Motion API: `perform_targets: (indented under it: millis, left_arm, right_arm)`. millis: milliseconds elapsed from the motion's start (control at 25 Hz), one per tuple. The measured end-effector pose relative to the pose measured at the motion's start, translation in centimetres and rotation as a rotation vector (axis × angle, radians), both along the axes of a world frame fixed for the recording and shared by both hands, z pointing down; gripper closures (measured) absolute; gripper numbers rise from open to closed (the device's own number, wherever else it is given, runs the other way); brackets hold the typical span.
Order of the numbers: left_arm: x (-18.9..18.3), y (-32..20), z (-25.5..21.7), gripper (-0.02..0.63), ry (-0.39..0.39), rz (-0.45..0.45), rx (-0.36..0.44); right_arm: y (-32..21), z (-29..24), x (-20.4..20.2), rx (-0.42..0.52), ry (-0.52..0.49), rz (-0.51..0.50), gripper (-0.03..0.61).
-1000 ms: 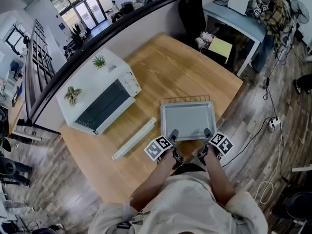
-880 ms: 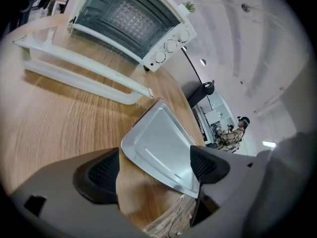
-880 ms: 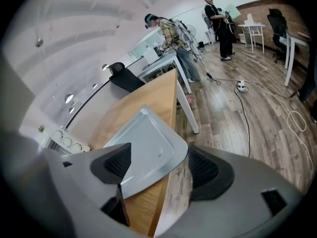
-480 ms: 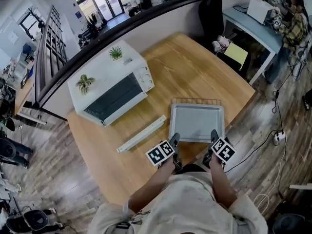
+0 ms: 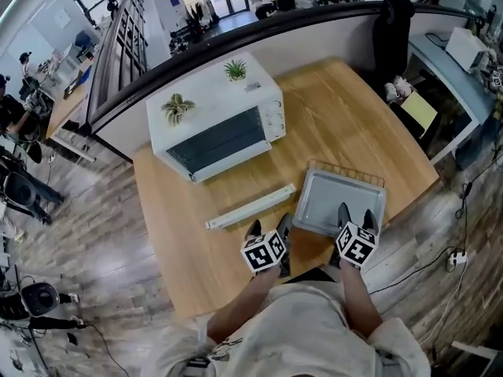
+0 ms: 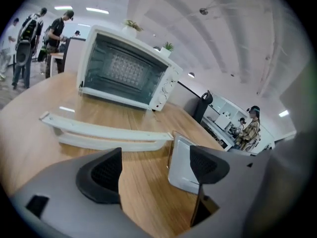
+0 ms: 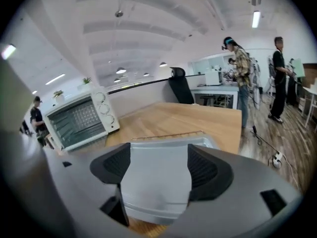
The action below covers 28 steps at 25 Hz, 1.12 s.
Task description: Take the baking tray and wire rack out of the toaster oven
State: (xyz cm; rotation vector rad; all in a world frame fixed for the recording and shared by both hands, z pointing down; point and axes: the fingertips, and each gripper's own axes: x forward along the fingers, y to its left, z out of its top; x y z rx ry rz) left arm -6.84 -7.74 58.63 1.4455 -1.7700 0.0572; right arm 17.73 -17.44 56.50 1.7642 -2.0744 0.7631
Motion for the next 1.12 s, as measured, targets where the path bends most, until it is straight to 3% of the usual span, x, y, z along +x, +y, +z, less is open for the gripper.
perform_targets:
  millis: [320,520,760,880,1120]
  left_arm:
    - [-5.5,3.3,-5.0,0.17,-0.259,-0.086,0.113]
    - [-6.8,3.8,-6.3,0.172,-0.379,-0.043,0.192]
    - [-11.8,6.3,-7.8,0.172,-0.603,-0.108,0.198]
    - [-13.1,7.1,-9.6,0.173,-0.639,-0.147,0.229]
    - [-15.9,7.4,-14.0,0.175,-0.661,-0.225,0.354]
  right_arm:
    - [0.4,-4.1,-9.2,0.127,0.088,-0.353,0.209]
    - [0.3,-5.2,-14.2,0.226,0.103,-0.571,0.209]
    - [1.5,-5.7,-21.7,0.328,0.09,-0.784,0.209]
    - [2.4,-7.8,-24.3,0.383,0.076,-0.867,0.209]
    - [2.1,-11.9,-26.5,0.495,0.022,-0.908,0.209]
